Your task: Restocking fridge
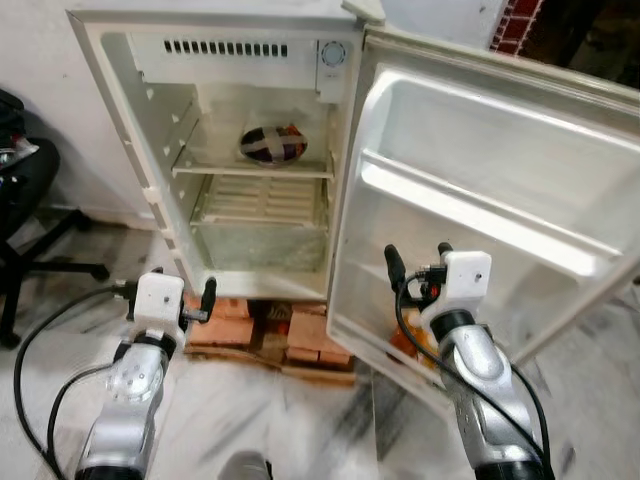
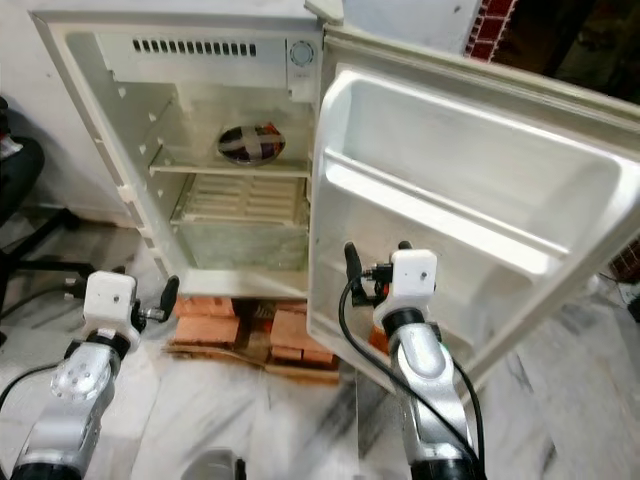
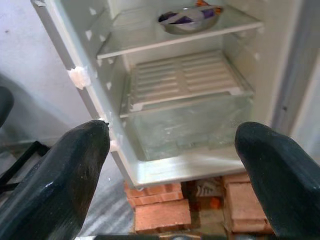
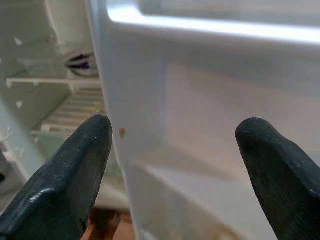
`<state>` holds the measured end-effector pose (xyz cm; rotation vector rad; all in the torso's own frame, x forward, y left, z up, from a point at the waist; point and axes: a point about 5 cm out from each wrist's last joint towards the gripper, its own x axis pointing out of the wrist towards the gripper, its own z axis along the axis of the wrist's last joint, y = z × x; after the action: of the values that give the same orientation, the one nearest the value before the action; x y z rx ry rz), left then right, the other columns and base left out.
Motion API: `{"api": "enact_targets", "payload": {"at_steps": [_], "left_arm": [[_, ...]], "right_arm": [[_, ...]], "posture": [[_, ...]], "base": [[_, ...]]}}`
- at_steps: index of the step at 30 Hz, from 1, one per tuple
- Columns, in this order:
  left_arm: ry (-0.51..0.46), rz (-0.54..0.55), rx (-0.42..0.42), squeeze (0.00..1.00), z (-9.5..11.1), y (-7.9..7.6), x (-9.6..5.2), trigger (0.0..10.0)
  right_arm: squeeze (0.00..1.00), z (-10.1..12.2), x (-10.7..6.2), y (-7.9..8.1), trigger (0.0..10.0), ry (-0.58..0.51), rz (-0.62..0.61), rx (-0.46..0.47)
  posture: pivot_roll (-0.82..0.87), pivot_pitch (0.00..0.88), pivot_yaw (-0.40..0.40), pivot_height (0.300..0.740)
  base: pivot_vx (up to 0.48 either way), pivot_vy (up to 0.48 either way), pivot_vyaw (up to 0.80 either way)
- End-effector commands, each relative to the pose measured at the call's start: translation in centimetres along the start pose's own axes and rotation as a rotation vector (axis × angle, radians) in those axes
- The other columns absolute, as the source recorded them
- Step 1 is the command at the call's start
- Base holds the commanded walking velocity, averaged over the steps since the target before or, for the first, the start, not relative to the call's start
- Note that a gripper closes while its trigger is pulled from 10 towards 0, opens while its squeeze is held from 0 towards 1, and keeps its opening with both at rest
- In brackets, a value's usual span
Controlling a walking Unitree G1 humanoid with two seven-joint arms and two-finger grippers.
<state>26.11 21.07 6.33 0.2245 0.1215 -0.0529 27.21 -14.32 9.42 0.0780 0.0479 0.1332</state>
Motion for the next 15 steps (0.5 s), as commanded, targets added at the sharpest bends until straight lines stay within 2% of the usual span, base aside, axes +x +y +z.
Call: {"api": "enact_targets", "payload": {"at_steps": [1, 5, 10, 15], "left_arm": [[0.016, -0.013, 0.023, 0.00, -0.1, 0.3, 0.0, 10.0], [0.020, -0.015, 0.044, 0.00, -0.2, 0.8, 0.4, 10.0], [0.015, 0.009, 0.047, 0.00, 0.0, 1.2, 0.3, 10.0], [0.018, -0.021, 0.101, 0.00, -0.3, 1.9, -0.2, 10.0]], "right_arm": [[0.00, -0.1, -0.1, -0.4, 10.0, 0.008, 0.012, -0.004], [0.00, 0.5, 0.8, -0.8, 10.0, -0.018, 0.002, -0.030], [0.00, 0.7, 1.1, -1.1, 10.0, -0.023, -0.032, -0.002], [0.00, 0.6, 0.7, -0.8, 10.0, -0.021, -0.025, -0.007]], "posture": [[0.03, 0.000, -0.014, 0.740], [0.03, 0.000, -0.010, 0.740], [0.04, 0.000, -0.011, 0.740], [0.05, 0.000, -0.025, 0.740]], "base": [[-0.277, 0.000, 0.00], [-0.258, 0.000, 0.00], [0.000, 0.000, 0.00], [0.000, 0.000, 0.00]]}}
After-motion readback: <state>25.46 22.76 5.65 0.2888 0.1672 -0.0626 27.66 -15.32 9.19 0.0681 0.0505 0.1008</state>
